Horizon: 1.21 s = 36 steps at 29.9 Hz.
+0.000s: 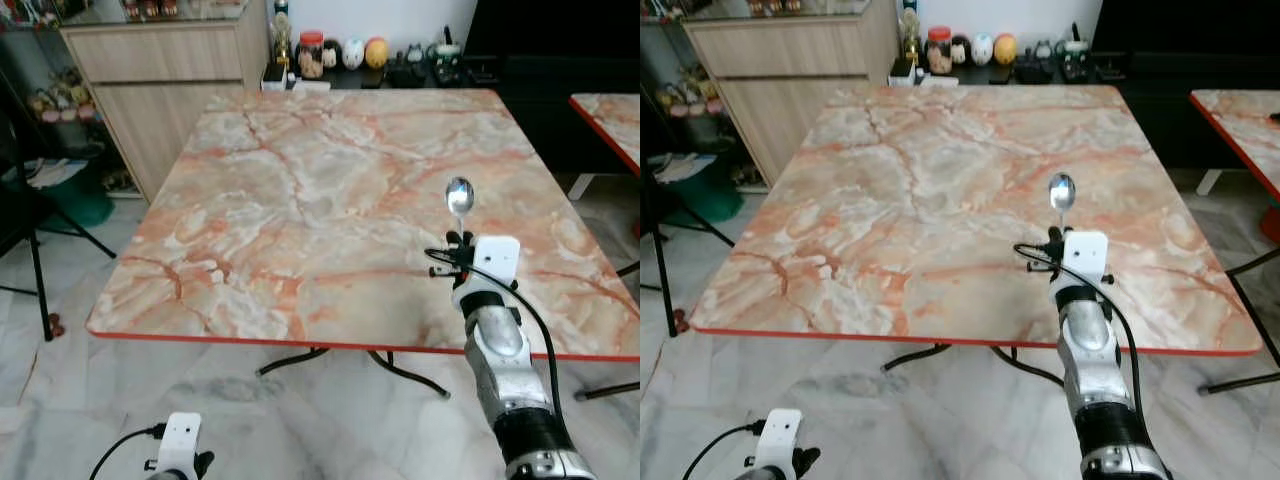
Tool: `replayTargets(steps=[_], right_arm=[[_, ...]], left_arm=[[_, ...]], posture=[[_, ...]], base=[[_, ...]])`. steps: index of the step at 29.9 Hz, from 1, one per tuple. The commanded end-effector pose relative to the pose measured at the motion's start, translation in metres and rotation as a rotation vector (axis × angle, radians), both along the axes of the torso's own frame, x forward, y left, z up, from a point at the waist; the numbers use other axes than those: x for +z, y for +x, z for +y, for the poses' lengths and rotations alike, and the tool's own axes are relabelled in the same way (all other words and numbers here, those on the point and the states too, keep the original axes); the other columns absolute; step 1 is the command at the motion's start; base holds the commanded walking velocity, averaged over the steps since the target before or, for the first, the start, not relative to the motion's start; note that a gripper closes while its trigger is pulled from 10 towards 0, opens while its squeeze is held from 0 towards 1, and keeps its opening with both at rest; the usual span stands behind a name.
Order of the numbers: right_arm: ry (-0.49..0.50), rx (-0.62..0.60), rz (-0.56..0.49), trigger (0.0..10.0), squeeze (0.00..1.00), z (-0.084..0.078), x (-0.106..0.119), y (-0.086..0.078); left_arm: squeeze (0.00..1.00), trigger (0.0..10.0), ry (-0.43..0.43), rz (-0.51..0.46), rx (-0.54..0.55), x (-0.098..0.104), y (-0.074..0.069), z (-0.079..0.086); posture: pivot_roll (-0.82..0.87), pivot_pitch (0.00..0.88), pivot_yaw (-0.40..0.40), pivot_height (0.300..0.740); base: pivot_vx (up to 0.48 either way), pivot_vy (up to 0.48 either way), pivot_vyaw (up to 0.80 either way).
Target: Setting the table
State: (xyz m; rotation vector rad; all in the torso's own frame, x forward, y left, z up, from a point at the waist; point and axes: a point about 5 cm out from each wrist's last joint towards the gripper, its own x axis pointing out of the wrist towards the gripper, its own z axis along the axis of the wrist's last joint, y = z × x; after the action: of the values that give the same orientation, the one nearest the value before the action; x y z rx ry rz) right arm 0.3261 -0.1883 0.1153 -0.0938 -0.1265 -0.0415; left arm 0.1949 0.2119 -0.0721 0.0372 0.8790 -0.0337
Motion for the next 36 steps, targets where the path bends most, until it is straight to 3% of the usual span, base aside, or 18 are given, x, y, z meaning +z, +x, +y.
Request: replayTargets(steps=[1, 7, 13, 36], right_arm=[[-0.044, 0.024, -0.091, 10.0, 0.0, 0.004, 0.012, -0.005], [-0.092, 0.053, -0.186, 10.0, 0.0, 0.008, 0.026, -0.019], [-0.086, 0.068, -0.201, 10.0, 0.0, 0.011, 0.033, -0.016], [-0.088, 0.097, -0.229, 10.0, 0.0, 0.025, 0.042, -0.011]], left_arm=[[0.0, 10.0, 0.014, 0.035, 0.011, -0.004, -0.008, 0.004], [0.0, 10.0, 0.019, 0.033, 0.039, -0.004, -0.009, 0.007], [0.0, 10.0, 0.042, 0.033, 0.006, -0.003, -0.008, 0.008], [0.0, 10.0, 0.05, 0.037, 0.018, -0.004, -0.009, 0.007]], posture=[[-0.02, 0.0, 0.01, 0.74], [-0.02, 0.0, 0.012, 0.74], [-0.03, 0.0, 0.013, 0.74], [-0.03, 0.0, 0.019, 0.74]], base=[[0.0, 0.0, 0.0], [0.0, 0.0, 0.0], [0.0, -0.091, 0.0], [0.0, -0.332, 0.0]])
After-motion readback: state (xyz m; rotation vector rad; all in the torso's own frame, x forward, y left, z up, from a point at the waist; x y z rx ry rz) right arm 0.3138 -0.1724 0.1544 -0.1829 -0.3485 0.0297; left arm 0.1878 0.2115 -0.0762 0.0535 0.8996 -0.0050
